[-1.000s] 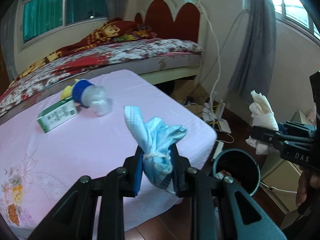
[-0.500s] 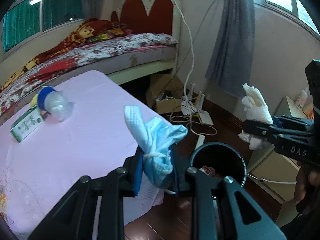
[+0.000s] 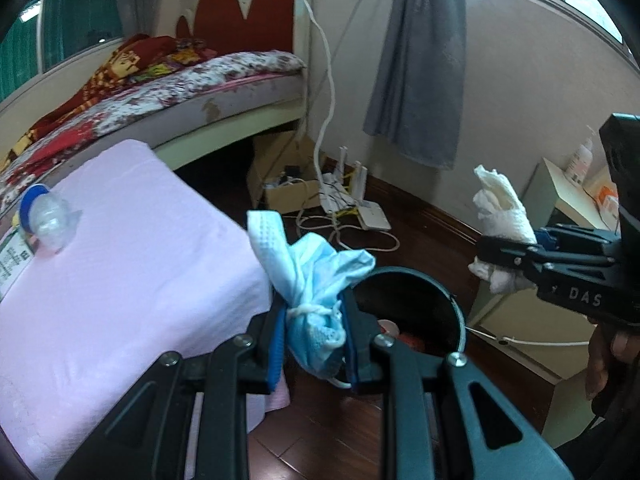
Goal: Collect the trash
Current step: 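Carry the light-blue cloth and tissue over the bucket and open both tools to drop them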
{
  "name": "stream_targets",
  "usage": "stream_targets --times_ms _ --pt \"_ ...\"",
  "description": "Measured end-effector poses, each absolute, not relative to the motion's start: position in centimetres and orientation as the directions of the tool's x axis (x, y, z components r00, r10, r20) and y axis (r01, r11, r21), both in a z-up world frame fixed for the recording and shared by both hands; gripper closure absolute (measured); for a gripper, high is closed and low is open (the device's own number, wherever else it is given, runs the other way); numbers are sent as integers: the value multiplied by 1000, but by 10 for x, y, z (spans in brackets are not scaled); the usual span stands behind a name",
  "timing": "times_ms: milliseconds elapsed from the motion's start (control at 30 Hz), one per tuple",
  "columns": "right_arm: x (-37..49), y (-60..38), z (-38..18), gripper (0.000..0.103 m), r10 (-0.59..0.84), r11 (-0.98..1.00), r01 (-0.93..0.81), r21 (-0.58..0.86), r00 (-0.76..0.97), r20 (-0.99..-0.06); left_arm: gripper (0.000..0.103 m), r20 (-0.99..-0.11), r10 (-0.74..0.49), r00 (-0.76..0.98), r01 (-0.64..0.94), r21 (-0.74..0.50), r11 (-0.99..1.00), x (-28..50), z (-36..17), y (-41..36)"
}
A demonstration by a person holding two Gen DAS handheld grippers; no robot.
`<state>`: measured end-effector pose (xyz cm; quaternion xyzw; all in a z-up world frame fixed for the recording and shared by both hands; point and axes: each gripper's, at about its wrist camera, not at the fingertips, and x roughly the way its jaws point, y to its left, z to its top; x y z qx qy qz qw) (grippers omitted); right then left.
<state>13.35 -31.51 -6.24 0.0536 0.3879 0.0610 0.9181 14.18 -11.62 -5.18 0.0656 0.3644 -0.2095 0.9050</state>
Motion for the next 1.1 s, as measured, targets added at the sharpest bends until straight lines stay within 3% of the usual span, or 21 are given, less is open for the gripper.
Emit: stream_targets --times_ms 467,1100 --pt "126 -364 -133 70 113 990 -3 138 585 -803 78 -767 -411 493 563 -79 823 150 -99 -171" --pt "165 -362 -235 70 138 986 -143 84 427 -894 76 -858 -432 276 606 -193 772 193 -178 -214"
